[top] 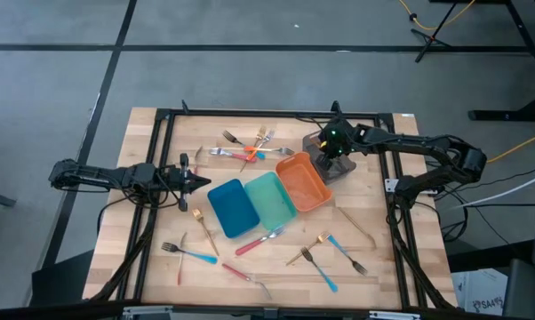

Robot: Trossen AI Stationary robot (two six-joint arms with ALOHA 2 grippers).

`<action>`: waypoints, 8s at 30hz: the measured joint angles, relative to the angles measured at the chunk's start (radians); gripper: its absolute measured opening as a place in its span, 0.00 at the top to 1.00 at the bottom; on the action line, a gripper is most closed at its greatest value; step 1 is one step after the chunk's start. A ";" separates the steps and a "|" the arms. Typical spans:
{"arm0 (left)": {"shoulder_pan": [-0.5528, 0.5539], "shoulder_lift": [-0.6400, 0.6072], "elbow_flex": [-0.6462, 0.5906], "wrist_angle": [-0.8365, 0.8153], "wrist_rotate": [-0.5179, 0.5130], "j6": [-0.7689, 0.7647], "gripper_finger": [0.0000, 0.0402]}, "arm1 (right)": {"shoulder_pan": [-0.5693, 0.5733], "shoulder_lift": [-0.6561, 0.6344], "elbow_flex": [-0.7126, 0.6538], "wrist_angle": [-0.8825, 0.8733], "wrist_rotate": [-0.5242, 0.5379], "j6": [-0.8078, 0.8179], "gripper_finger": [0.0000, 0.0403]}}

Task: Sort silverware by color (type)
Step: Put the orange fork into the black bin, then put the gold fork into the orange bin

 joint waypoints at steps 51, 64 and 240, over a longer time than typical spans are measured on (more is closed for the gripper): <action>0.000 0.000 0.000 0.000 0.000 0.000 1.00 | 0.000 0.000 0.000 -0.003 0.000 0.000 0.72; 0.000 0.000 0.000 0.000 0.000 0.000 1.00 | 0.000 0.000 0.000 -0.003 0.000 0.000 0.72; 0.000 0.000 0.000 0.014 -0.108 -0.036 1.00 | 1.206 -0.047 0.288 -0.593 0.540 1.011 1.00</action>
